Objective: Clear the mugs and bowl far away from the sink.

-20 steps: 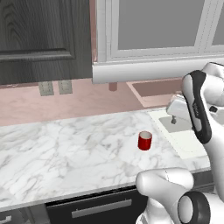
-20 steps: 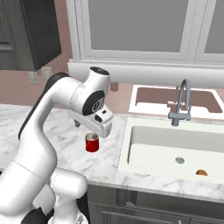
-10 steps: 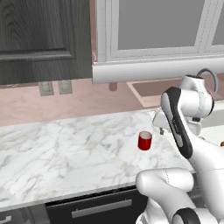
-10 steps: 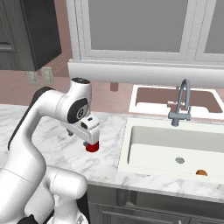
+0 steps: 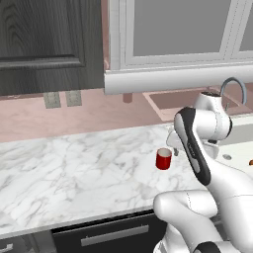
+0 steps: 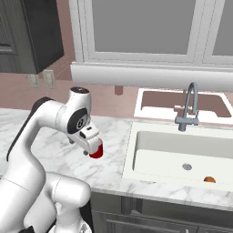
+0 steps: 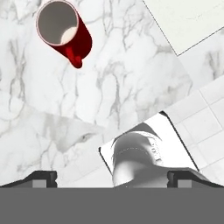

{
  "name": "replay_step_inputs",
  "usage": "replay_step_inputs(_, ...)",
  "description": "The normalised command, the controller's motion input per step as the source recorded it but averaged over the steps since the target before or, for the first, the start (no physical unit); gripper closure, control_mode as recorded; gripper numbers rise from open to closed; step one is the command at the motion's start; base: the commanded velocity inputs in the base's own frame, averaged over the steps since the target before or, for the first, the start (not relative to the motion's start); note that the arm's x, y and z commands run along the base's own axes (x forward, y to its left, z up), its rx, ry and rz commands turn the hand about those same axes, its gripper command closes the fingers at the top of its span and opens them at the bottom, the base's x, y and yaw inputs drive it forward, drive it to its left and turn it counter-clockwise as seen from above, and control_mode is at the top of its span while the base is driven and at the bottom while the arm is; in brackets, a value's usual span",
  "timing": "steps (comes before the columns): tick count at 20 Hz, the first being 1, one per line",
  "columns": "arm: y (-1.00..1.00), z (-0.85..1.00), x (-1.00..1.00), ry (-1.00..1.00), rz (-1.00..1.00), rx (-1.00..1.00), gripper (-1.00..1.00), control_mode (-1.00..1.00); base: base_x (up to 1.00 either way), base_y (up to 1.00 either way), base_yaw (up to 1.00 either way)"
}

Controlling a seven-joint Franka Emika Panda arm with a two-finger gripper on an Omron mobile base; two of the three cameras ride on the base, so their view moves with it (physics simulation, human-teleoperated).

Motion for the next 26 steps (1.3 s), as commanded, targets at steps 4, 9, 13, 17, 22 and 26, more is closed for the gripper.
replay_step_inputs(4,0.08,-0.18,0.28,0.0,-0.04,0.0,-1.0,-1.0,0.0,0.0,0.0)
replay_step_inputs(9,0.05,-0.22,0.31,0.0,-0.02,-0.02,-1.0,-1.0,0.0,0.0,0.0)
replay_step_inputs(13,0.04,-0.31,0.34,0.0,0.0,-0.05,-1.0,-1.0,0.0,0.0,0.0)
replay_step_inputs(17,0.01,-0.36,0.27,0.0,0.0,-0.07,-1.0,-1.0,0.0,0.0,0.0)
replay_step_inputs(22,0.0,-0.3,0.27,0.0,0.0,-0.09,-1.0,-1.0,0.0,0.0,0.0)
replay_step_inputs(26,0.0,-0.16,0.25,0.0,0.0,-0.04,-1.0,-1.0,0.0,0.0,0.0)
